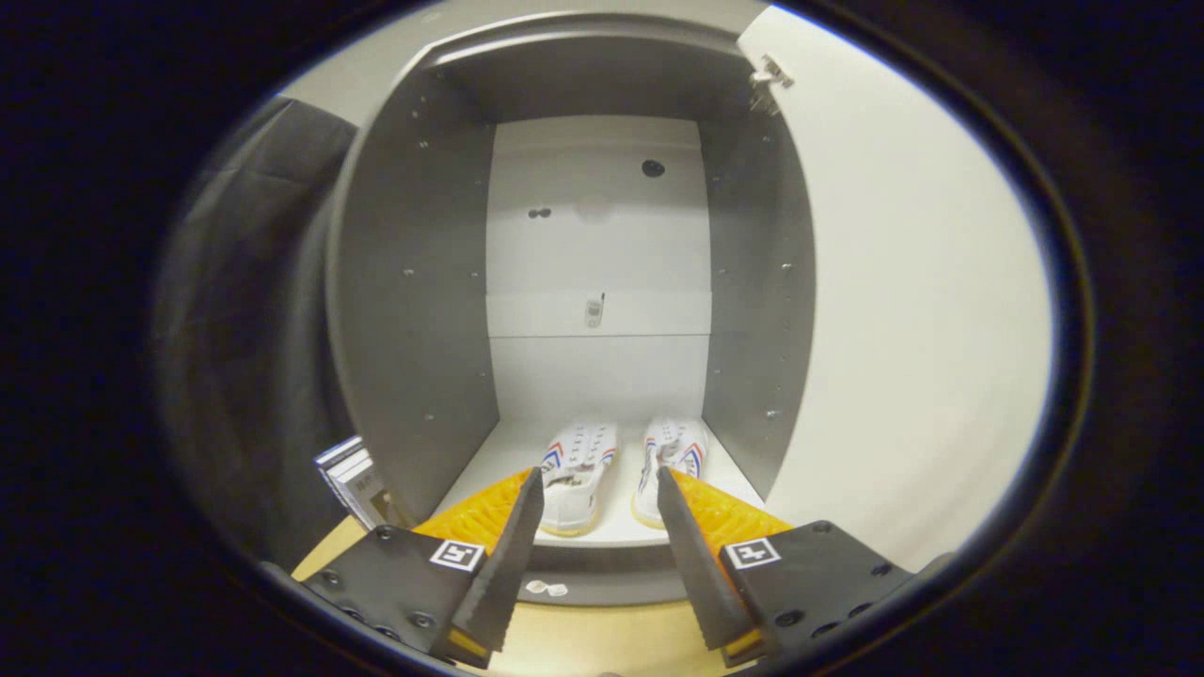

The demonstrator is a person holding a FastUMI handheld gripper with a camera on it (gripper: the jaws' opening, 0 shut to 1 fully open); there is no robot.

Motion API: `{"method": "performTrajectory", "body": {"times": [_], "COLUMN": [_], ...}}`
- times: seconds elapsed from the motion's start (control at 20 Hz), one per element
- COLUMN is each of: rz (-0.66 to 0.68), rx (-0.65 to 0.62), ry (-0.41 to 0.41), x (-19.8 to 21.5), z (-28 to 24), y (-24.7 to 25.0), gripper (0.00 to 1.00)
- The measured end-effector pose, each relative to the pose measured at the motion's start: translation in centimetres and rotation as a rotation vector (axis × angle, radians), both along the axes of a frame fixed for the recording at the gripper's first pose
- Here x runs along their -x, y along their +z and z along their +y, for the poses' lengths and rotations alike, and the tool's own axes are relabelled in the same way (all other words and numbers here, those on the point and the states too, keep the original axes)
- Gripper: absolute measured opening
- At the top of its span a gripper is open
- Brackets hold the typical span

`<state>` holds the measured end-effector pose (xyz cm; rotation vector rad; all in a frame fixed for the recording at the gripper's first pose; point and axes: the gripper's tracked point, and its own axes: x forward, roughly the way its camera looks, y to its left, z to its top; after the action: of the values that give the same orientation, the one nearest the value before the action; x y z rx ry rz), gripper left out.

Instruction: Open the shoe cabinet door, grab the shoes and put them into the shoe cabinet, then close the shoe cabinet door.

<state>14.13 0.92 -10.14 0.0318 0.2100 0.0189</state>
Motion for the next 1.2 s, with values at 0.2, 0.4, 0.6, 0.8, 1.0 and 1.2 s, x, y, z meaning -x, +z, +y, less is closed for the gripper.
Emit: {"method": "performTrajectory", "body": {"times": [0.2, 0.4, 0.6, 0.8, 1.0, 1.2], "rz": [-0.027, -0.082, -0.118, -0.125, -0.125, -0.126], "rx": [-0.005, -0.038, -0.036, -0.029, 0.013, 0.032], "ry": [-0.024, -0.090, -0.199, -0.316, -0.414, -0.449], "x": [7.5, 14.9, 21.1, 26.4, 29.9, 30.3], "z": [0.2, -2.0, -7.0, -13.3, -21.2, -29.6], "y": [1.7, 4.5, 6.6, 8.0, 8.9, 9.8], "gripper": [0.87, 0.94, 0.96, 0.96, 0.95, 0.95]}}
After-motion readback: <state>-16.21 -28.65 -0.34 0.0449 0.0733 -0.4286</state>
